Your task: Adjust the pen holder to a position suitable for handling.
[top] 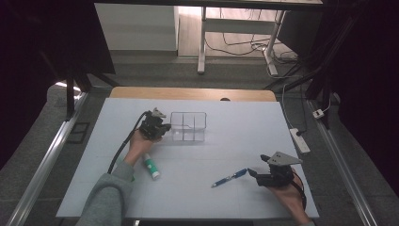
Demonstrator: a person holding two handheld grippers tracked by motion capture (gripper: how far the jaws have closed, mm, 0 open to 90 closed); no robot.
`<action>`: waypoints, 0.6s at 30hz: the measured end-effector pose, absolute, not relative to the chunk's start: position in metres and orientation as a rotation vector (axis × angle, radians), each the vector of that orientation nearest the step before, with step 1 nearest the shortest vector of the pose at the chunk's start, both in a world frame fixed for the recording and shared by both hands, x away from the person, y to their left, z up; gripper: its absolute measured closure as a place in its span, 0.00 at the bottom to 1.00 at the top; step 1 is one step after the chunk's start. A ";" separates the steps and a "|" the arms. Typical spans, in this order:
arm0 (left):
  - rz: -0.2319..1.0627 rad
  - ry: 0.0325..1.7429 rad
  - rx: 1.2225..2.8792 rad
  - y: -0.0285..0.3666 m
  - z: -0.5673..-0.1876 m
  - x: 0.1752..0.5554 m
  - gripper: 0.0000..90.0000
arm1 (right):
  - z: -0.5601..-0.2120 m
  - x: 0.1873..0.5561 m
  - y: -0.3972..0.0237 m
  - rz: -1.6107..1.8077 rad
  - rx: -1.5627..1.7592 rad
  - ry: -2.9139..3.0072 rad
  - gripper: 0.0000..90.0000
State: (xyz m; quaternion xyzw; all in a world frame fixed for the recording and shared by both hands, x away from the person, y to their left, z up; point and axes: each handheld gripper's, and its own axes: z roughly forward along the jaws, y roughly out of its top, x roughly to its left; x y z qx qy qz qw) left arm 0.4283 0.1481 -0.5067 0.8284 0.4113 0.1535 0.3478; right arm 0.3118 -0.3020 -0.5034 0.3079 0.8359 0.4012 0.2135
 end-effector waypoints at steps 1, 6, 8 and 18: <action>0.398 1.066 2.147 0.147 -0.507 0.428 0.99 | -0.503 0.312 -0.302 1.113 0.855 2.320 0.27; 0.401 1.053 2.156 0.141 -0.507 0.429 0.99 | -0.504 0.312 -0.301 1.113 0.853 2.322 0.27; 0.400 1.047 2.160 0.139 -0.508 0.429 0.99 | -0.504 0.312 -0.302 1.107 0.853 2.320 0.27; 0.398 1.031 2.169 0.131 -0.508 0.430 0.99 | -0.504 0.312 -0.302 1.105 0.854 2.320 0.27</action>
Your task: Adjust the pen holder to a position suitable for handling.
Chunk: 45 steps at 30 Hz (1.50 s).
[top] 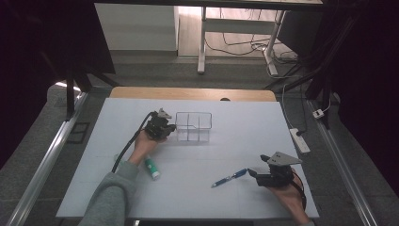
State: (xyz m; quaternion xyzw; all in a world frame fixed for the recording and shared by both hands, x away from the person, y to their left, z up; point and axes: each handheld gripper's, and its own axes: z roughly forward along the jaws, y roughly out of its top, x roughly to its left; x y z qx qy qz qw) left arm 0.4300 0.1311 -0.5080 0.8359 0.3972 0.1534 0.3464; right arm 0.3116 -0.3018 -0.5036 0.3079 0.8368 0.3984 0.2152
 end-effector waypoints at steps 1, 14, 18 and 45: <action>0.399 1.030 2.171 0.131 -0.508 0.430 0.99 | -0.504 0.312 -0.302 1.107 0.855 2.321 0.27; 0.403 1.018 2.152 0.135 -0.502 0.428 0.99 | -0.503 0.311 -0.302 1.111 0.857 2.316 0.27; 0.400 1.021 2.143 0.140 -0.498 0.424 0.99 | -0.502 0.311 -0.302 1.108 0.852 2.316 0.27; 0.466 1.002 2.111 0.161 -0.483 0.357 0.86 | -0.496 0.307 -0.305 1.126 0.821 2.321 0.28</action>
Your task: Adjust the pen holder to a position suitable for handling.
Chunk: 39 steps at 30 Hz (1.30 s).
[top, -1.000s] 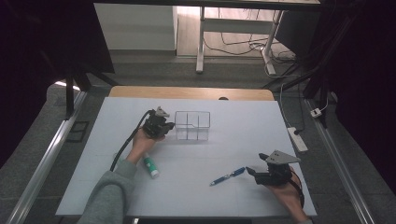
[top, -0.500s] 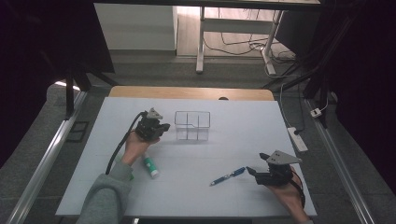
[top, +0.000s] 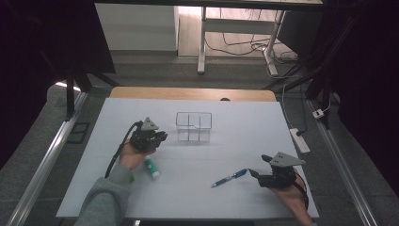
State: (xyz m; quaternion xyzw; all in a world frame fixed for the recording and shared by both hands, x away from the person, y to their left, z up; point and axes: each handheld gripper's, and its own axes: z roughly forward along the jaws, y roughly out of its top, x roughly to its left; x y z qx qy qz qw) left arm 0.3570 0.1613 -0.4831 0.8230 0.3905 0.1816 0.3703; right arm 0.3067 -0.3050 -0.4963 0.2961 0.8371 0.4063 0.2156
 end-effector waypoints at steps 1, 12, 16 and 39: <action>0.464 1.005 2.106 0.163 -0.482 0.353 0.83 | -0.496 0.307 -0.305 1.130 0.820 2.320 0.28; 0.418 0.993 2.019 0.191 -0.483 0.306 0.49 | -0.495 0.309 -0.302 1.167 0.809 2.335 0.28; 0.398 1.006 1.987 0.202 -0.487 0.288 0.47 | -0.496 0.311 -0.303 1.173 0.802 2.344 0.28; 0.407 1.014 1.974 0.221 -0.500 0.247 0.42 | -0.485 0.309 -0.290 1.151 0.730 2.424 0.32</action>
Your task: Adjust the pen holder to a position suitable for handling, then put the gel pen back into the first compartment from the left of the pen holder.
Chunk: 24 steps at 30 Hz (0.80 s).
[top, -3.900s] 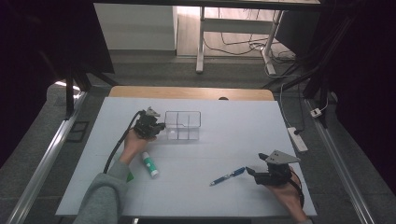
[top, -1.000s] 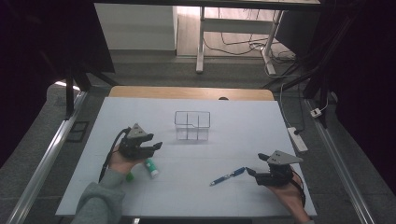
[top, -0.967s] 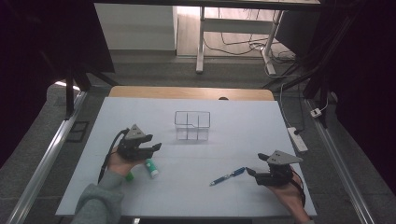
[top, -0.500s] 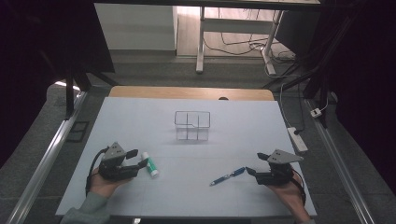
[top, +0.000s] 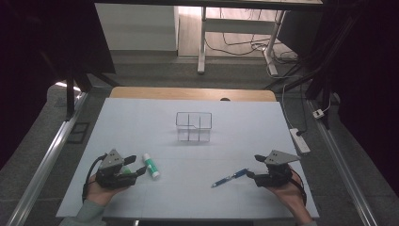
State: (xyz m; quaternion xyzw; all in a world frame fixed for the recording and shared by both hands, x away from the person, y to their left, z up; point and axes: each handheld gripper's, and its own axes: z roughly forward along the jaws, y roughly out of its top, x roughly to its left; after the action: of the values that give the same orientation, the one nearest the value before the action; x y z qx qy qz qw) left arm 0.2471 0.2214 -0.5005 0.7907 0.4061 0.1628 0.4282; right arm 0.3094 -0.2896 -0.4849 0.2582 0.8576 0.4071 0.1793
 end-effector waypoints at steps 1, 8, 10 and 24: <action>0.406 1.016 1.973 0.221 -0.500 0.247 0.42 | -0.484 0.311 -0.288 1.154 0.718 2.431 0.32; 0.423 1.051 1.977 0.223 -0.501 0.249 0.36 | -0.476 0.314 -0.275 1.129 0.653 2.475 0.32; 0.421 1.061 1.970 0.224 -0.501 0.249 0.35 | -0.472 0.315 -0.272 1.126 0.635 2.484 0.33; 0.420 1.047 1.980 0.222 -0.499 0.249 0.32 | -0.466 0.322 -0.249 1.038 0.511 2.637 0.34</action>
State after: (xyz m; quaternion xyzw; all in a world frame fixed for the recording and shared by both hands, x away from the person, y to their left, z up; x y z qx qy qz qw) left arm 0.2486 0.2217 -0.4991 0.7893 0.4172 0.1675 0.4182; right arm 0.3216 -0.2488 -0.4661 0.1760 0.9079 0.3574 0.1305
